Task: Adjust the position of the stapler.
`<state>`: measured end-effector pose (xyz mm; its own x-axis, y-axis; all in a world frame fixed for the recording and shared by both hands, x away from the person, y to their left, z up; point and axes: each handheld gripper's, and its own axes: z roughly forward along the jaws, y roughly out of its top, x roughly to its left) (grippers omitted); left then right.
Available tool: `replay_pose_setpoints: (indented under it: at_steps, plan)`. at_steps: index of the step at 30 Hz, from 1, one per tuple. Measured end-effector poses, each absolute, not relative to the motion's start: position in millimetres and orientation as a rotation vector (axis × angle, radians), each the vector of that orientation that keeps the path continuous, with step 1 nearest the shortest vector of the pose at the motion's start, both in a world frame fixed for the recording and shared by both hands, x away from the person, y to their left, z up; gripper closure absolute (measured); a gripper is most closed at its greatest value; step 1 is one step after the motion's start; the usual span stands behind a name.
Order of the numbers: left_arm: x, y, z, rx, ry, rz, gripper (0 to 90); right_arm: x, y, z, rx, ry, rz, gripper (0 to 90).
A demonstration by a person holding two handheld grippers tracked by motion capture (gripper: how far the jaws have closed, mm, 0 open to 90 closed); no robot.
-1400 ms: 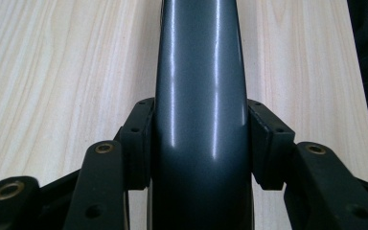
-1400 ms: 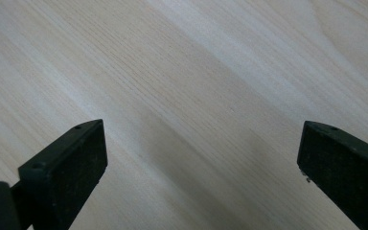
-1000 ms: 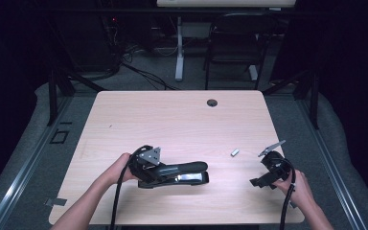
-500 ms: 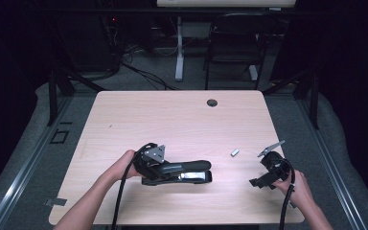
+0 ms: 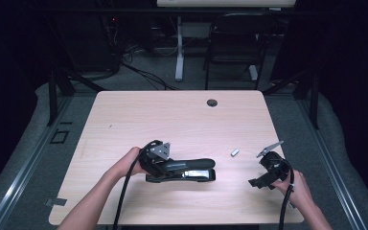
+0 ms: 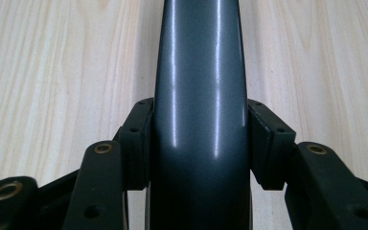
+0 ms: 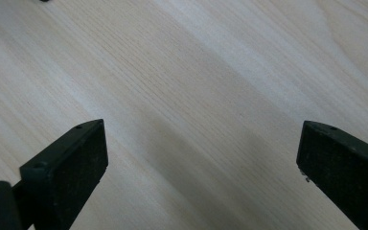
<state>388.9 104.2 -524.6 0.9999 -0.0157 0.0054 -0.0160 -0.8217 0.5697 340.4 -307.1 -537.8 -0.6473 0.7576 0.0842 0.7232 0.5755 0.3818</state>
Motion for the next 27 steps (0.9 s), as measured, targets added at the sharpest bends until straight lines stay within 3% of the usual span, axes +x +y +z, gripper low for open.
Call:
replay_pose_setpoints:
  at_steps: [9, 10, 11, 12, 19, 22, 27]
  plan:
    - [386, 101, -525, 2.533, 0.042, 0.038, 48.9, 339, -309, -536, 1.278, 2.68, 0.592, 3.4]
    - [385, 101, -524, 2.515, 0.079, 0.048, 46.1, 339, -309, -536, 1.273, 2.681, 0.59, 3.4]
    - [384, 101, -523, 2.518, 0.096, 0.053, 35.5, 338, -309, -535, 1.268, 2.681, 0.598, 3.4]
    - [383, 102, -523, 2.498, 0.116, 0.076, 30.4, 338, -309, -535, 1.264, 2.672, 0.602, 3.5]
    - [380, 116, -513, 2.387, 0.267, 0.111, 12.6, 336, -311, -532, 1.249, 2.642, 0.619, 4.1]
    - [378, 119, -512, 2.389, 0.309, 0.136, 0.4, 336, -311, -531, 1.245, 2.643, 0.617, 4.2]
    - [373, 121, -509, 2.376, 0.343, 0.15, 0.0, 336, -311, -532, 1.245, 2.646, 0.618, 4.1]
